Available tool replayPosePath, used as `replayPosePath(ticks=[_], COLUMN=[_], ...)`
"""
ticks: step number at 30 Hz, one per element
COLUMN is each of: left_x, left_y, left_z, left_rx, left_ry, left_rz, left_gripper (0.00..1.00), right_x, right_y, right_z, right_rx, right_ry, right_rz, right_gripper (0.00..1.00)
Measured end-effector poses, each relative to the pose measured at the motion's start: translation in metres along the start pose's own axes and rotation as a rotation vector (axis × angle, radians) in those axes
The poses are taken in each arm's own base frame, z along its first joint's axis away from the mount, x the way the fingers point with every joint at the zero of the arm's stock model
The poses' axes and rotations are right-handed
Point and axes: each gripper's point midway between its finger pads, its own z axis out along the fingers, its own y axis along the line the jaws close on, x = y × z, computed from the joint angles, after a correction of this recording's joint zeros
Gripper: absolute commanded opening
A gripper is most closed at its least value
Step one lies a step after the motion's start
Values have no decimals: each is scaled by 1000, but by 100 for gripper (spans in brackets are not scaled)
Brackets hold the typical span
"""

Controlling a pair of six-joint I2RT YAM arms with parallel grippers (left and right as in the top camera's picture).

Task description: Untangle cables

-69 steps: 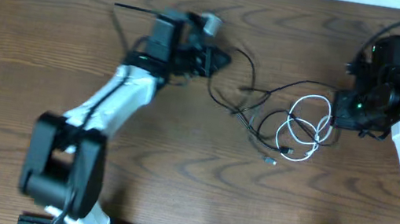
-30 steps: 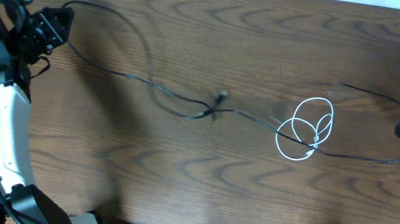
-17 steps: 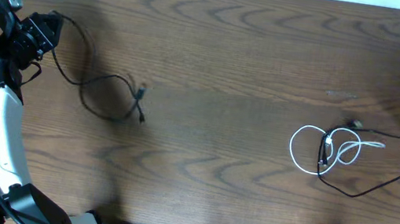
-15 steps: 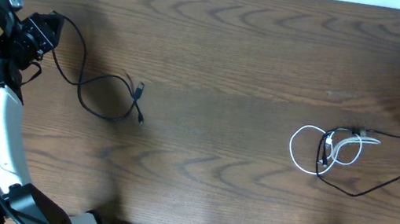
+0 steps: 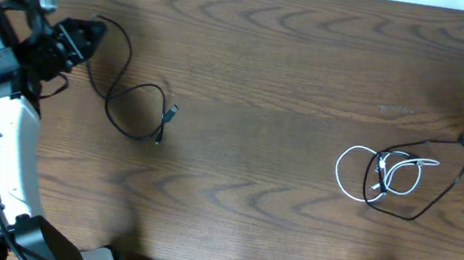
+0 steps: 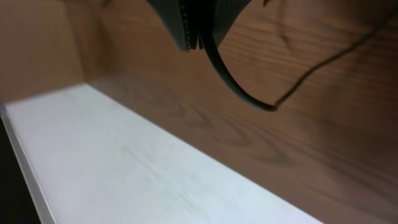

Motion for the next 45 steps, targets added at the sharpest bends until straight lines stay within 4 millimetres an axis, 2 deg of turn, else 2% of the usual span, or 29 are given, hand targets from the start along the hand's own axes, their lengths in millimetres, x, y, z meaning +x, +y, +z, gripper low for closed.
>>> replayPosePath(ticks=[3,8,12,15,19,24,30,40,45], left_x=[17,50,89,122,165,201,232,268,271], left_y=[-21,-64,-108,-141,-180,-206,-222,-205,-211], left_z=[16,41,61,70,76,80,85,114,117], left_rx=[47,139,229,298,374,399,400,342,362], left_ry=[61,169,275,359,457,518,563,649,641], left_rz=[18,70,128,174,233,291,345,342,361], left_gripper=[8,8,8,8,8,8,8,8,8], right_x=[-4,-9,-2,12,31,43,50,62,67], right_y=[24,79,123,151,173,183,189,198,207], right_z=[-1,-9,-20,-23,-14,9,15,10,7], right_rx=[-73,-238,-371,-439,-471,-459,-489,-531,-549], right_ry=[-29,-91,-115,-99,-42,34,71,88,74], right_rz=[-57,-177,-281,-357,-419,-445,-476,-543,-594], right_gripper=[1,1,1,1,1,1,1,1,1])
